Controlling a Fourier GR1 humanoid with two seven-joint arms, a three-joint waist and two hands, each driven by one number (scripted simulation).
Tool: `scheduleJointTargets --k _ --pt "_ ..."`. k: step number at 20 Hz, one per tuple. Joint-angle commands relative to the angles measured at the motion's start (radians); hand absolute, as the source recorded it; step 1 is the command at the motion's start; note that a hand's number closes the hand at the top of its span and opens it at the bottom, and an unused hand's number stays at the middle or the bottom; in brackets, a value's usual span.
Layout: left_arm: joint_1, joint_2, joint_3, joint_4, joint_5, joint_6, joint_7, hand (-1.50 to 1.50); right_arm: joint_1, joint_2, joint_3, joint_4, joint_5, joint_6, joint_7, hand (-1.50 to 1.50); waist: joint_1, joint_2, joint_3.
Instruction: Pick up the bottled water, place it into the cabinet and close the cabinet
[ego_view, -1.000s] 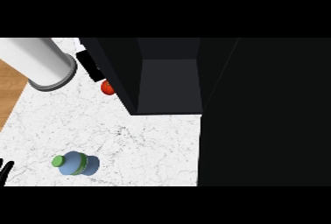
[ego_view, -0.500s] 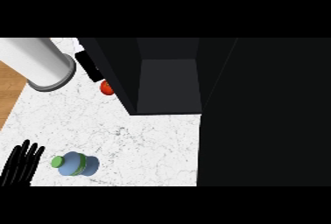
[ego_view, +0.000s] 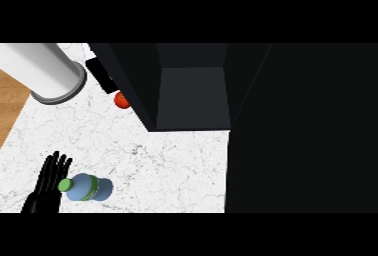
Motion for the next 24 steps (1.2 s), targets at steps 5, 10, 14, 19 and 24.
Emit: scheduleJointTargets --k 5,10,14,19,24 --pt "-0.081 0.051 -0.05 0.251 -0.019 -0.105 -0.122 -1.5 0.1 -0.034 -0.071 -0.122 -0.123 0.048 -0.004 -1.5 -0.004 -0.001 0.0" --pt "-0.137 0.029 -0.098 0.423 -0.059 -0.092 -0.262 -1.5 0.062 0.005 0.001 -0.079 -0.057 0.02 -0.006 -1.5 0.0 0.002 -0.001" --pt "-0.186 0.042 -0.083 0.468 -0.012 -0.097 -0.269 -1.5 0.053 -0.003 -0.007 -0.092 -0.055 0.016 0.018 -1.5 0.008 0.002 0.0" --pt "-0.233 0.068 -0.061 0.559 0.051 -0.161 -0.279 1.5 0.073 0.019 0.01 -0.054 -0.024 0.024 -0.049 -1.5 0.003 0.002 -0.001" --pt "-0.25 0.041 -0.078 0.584 0.063 -0.142 -0.298 1.5 0.114 0.007 0.032 -0.118 -0.033 0.024 -0.017 -1.5 0.001 0.002 -0.001"
